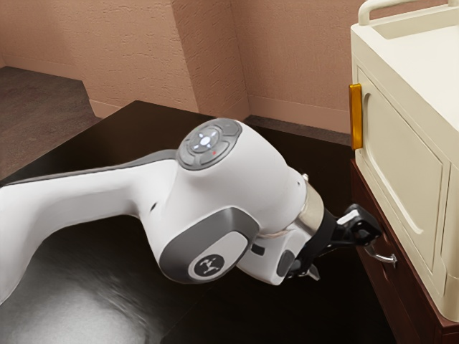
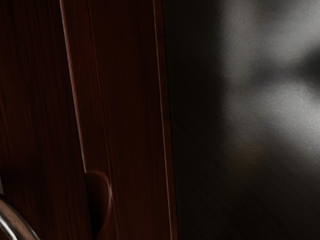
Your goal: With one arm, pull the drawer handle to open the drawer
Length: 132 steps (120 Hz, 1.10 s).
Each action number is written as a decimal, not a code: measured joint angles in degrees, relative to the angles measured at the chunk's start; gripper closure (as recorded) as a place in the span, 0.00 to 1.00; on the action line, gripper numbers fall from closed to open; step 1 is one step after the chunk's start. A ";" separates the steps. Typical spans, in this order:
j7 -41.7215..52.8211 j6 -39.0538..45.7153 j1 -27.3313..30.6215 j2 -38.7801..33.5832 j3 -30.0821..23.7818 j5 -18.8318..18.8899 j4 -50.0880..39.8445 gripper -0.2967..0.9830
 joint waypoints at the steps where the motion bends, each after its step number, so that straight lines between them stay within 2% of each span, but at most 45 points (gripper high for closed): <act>1: 0.00 0.06 0.00 0.02 0.00 -0.01 0.00 0.23; 60: 0.03 2.88 -0.55 1.72 1.93 0.24 0.03 0.23; 132: 0.40 2.83 0.25 -6.98 3.53 -0.02 -11.11 0.23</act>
